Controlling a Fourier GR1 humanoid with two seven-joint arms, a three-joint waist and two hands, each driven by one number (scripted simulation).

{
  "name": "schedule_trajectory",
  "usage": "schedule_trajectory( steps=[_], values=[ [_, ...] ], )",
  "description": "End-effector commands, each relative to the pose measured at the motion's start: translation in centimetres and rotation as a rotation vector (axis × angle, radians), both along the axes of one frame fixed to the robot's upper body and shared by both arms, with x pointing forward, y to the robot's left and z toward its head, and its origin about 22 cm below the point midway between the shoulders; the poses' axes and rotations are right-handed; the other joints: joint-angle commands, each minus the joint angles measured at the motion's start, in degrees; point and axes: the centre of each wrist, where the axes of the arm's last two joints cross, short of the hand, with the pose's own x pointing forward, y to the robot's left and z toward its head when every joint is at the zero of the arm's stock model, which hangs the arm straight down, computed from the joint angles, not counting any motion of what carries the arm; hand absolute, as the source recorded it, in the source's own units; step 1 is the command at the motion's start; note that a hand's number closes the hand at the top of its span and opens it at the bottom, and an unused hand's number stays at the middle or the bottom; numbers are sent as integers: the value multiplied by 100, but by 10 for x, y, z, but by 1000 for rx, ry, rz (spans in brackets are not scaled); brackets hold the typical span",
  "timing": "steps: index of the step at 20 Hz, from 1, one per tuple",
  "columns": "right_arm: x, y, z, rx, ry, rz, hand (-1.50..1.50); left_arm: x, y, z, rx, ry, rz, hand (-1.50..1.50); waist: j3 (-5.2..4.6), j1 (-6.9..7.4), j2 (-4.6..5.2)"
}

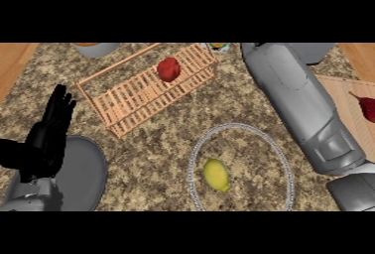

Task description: Pick the bell pepper from the placemat and place it in the tiered shelf

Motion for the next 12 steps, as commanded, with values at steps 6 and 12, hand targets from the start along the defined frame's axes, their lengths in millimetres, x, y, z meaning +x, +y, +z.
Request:
schedule_trajectory(
  steps=[6,12],
  values=[
    [-14,-124,17,-4,51,-28,-150,0,2,9,-9,11,-10,0,1,-81,-14],
    [-26,-175,5,33,44,3,-150,-7,3,-4,-16,9,-10,0,-1,24,20]
  ],
)
